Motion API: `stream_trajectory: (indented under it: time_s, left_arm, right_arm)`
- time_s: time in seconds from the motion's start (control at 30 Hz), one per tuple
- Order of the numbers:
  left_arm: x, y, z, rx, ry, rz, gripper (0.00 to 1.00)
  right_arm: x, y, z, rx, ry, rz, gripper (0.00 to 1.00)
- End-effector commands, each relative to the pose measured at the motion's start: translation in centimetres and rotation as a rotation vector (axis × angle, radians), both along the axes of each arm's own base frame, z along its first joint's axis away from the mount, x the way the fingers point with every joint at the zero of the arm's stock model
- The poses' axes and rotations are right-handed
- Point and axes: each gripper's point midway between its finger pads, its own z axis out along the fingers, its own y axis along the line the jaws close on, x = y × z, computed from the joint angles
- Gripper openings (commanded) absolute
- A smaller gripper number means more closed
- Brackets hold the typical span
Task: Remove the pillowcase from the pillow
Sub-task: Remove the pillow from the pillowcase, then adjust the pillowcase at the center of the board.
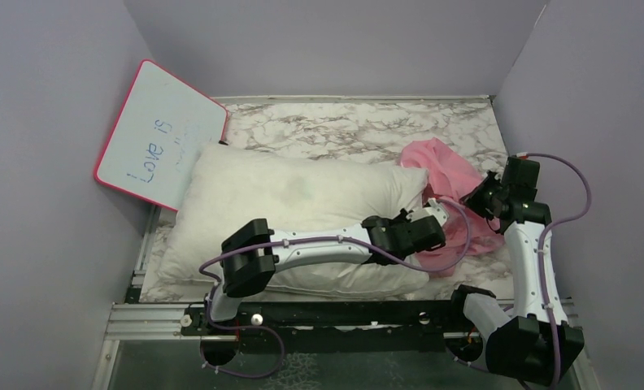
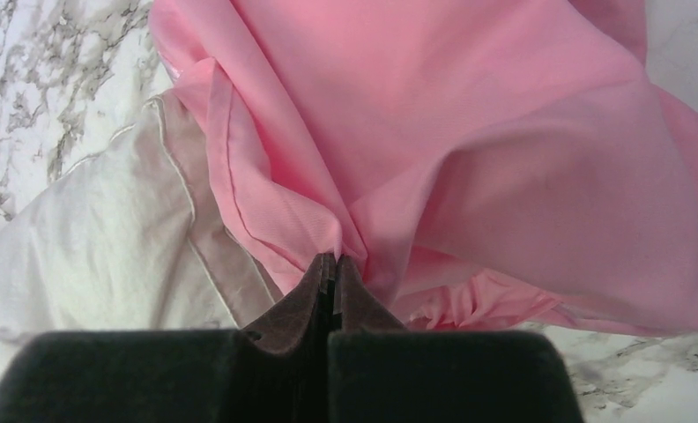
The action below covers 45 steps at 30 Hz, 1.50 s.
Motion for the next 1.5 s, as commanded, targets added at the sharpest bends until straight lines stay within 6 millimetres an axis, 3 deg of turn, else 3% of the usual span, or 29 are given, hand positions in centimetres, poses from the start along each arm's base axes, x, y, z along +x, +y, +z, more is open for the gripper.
stream_trajectory:
  time_s: [0.0, 0.1, 0.27, 0.33, 0.4, 0.5, 0.6, 0.73, 0.9, 1.07, 1.2, 1.37, 1.47]
  left_arm:
    - [0.9, 3.4, 1.3, 0.021, 0.021, 0.094, 0.0]
    - [2.1, 3.7, 7.8, -0.14, -0.007, 0.117, 0.0]
    - [3.5, 6.7, 20.1, -0.464, -0.078, 0.145, 0.0]
    - [3.8, 8.4, 23.0, -0.54, -0.109, 0.164, 0.0]
    - [4.2, 10.4, 24.4, -0.564, -0.149, 0.205, 0.0]
    - [4.9, 13.0, 25.0, -0.575, -0.19, 0.275, 0.0]
    - [5.2, 14.1, 25.0, -0.591, -0.187, 0.299, 0.0]
    - [5.3, 13.7, 24.5, -0.594, -0.17, 0.297, 0.0]
    - [5.3, 13.2, 23.6, -0.596, -0.15, 0.297, 0.0]
    - [5.2, 13.7, 23.3, -0.615, -0.148, 0.32, 0.0]
    - [5.2, 14.2, 23.2, -0.628, -0.152, 0.336, 0.0]
    - [5.2, 14.9, 23.6, -0.644, -0.161, 0.35, 0.0]
    - [5.1, 15.1, 23.6, -0.646, -0.162, 0.353, 0.0]
  right_arm:
    - [0.4, 0.4, 1.3, 0.013, -0.038, 0.034, 0.01]
    - [0.5, 1.2, 2.1, 0.008, -0.066, 0.114, 0.04]
    - [-0.2, 3.8, 1.7, 0.087, -0.054, 0.274, 0.07]
    - [-0.6, 4.9, 1.1, 0.139, -0.046, 0.316, 0.08]
    - [-1.0, 5.8, 0.5, 0.187, -0.045, 0.345, 0.09]
    - [-1.7, 6.5, -0.3, 0.226, -0.029, 0.358, 0.09]
    - [-2.4, 7.8, -0.9, 0.268, -0.01, 0.407, 0.12]
    - [-3.2, 9.8, -2.2, 0.288, 0.049, 0.48, 0.19]
    - [-3.9, 13.8, -4.5, 0.216, 0.163, 0.572, 0.24]
    - [-3.5, 14.9, -6.1, 0.139, 0.157, 0.599, 0.39]
    - [-4.5, 16.4, -8.4, 0.134, 0.236, 0.667, 0.44]
    - [-5.9, 19.0, -10.1, 0.156, 0.256, 0.732, 0.59]
    - [-6.2, 19.1, -11.6, 0.09, 0.296, 0.723, 0.62]
